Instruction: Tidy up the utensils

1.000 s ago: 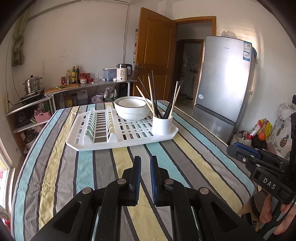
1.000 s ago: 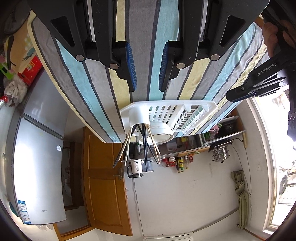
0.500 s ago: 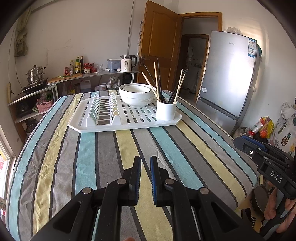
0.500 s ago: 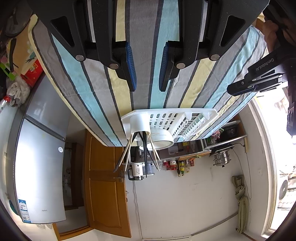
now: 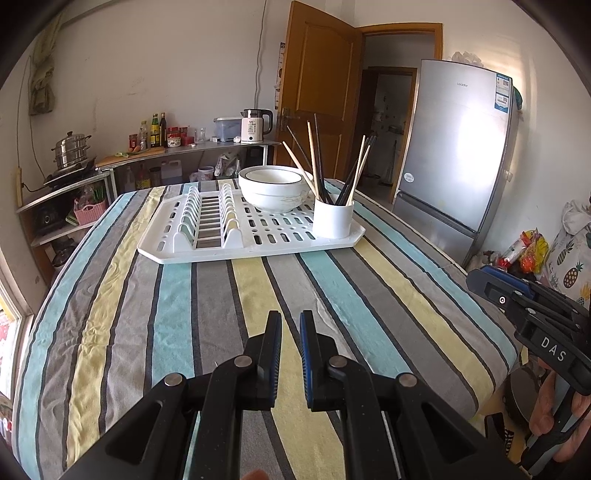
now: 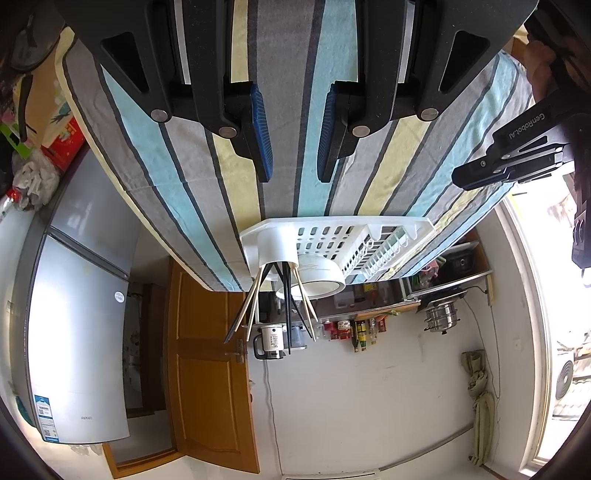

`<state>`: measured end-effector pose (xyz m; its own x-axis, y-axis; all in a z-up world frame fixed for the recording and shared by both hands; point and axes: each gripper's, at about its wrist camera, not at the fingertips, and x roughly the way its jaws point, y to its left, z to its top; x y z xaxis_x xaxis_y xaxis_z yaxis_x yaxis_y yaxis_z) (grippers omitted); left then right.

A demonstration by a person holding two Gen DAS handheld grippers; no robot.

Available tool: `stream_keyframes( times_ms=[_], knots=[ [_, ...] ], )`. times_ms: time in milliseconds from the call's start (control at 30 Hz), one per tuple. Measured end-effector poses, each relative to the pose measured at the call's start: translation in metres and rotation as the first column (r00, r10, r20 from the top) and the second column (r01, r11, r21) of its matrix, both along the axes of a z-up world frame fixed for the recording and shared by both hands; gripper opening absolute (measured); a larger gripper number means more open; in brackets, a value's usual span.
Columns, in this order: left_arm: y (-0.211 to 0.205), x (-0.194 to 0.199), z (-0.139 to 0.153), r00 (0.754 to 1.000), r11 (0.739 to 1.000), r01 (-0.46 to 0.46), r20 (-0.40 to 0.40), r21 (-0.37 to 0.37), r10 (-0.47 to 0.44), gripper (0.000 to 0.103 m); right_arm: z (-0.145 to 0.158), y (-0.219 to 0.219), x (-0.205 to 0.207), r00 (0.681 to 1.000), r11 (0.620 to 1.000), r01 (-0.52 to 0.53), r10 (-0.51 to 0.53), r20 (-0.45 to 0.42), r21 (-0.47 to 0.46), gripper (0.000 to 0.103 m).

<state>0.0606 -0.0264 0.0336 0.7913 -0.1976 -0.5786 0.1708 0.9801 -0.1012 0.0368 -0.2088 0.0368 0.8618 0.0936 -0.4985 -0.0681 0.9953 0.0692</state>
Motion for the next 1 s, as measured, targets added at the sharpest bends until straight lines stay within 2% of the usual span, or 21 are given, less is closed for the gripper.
stream_keyframes(
  times_ms=[1000],
  knots=[
    [-0.0085, -0.0013, -0.0056, 1.000, 0.999, 0.024, 0.000, 0.026, -0.024, 0.009, -0.0018, 0.0000, -0.0001, 1.000, 1.000, -0.004, 0.004, -0.009, -0.002, 0.026]
  ],
)
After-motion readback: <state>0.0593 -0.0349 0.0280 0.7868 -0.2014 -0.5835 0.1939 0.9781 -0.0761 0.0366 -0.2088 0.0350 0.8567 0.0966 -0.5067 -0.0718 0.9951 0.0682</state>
